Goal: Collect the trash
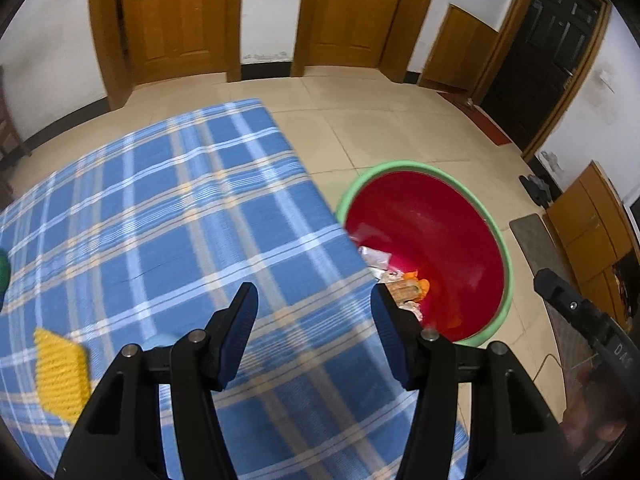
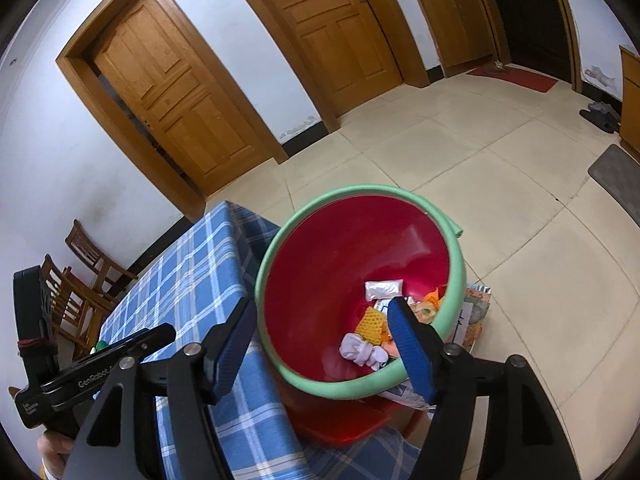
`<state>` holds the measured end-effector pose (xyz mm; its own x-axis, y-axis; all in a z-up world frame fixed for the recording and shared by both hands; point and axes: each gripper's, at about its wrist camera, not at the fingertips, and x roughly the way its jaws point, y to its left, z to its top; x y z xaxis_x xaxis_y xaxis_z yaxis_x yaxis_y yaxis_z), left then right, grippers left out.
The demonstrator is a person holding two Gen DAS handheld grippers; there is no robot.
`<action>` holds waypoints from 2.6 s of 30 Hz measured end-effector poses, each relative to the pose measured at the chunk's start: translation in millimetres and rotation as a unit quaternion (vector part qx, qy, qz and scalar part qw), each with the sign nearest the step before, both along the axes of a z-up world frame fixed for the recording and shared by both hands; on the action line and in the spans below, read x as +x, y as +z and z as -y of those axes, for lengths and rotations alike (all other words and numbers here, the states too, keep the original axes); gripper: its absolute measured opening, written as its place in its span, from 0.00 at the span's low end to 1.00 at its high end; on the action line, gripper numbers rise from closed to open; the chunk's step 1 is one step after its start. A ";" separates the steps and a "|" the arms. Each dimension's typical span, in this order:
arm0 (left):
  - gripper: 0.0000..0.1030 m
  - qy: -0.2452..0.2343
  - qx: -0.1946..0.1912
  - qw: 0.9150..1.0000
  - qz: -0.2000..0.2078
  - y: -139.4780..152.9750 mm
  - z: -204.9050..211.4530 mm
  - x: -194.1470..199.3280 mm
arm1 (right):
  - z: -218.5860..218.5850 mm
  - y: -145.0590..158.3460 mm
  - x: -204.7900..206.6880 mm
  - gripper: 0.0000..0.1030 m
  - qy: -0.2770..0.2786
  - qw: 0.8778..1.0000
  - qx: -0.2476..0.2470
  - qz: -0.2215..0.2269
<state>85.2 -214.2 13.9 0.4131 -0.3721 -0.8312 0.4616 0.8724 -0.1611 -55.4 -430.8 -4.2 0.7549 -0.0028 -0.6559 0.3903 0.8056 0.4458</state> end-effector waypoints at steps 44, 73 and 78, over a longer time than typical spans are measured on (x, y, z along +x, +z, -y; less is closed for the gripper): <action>0.58 0.296 -0.040 0.951 -0.074 -45.9 -213.0 -5.2 | -61.4 -4.1 20.3 0.71 0.065 0.998 -0.006 -0.015; 0.71 0.270 0.105 0.957 -0.002 -61.4 -193.3 35.7 | -48.6 -19.7 23.0 0.71 0.059 0.998 0.010 -0.031; 0.53 0.271 0.107 0.957 0.008 -59.4 -198.2 31.7 | -53.2 -18.6 25.2 0.71 0.063 0.997 0.009 -0.031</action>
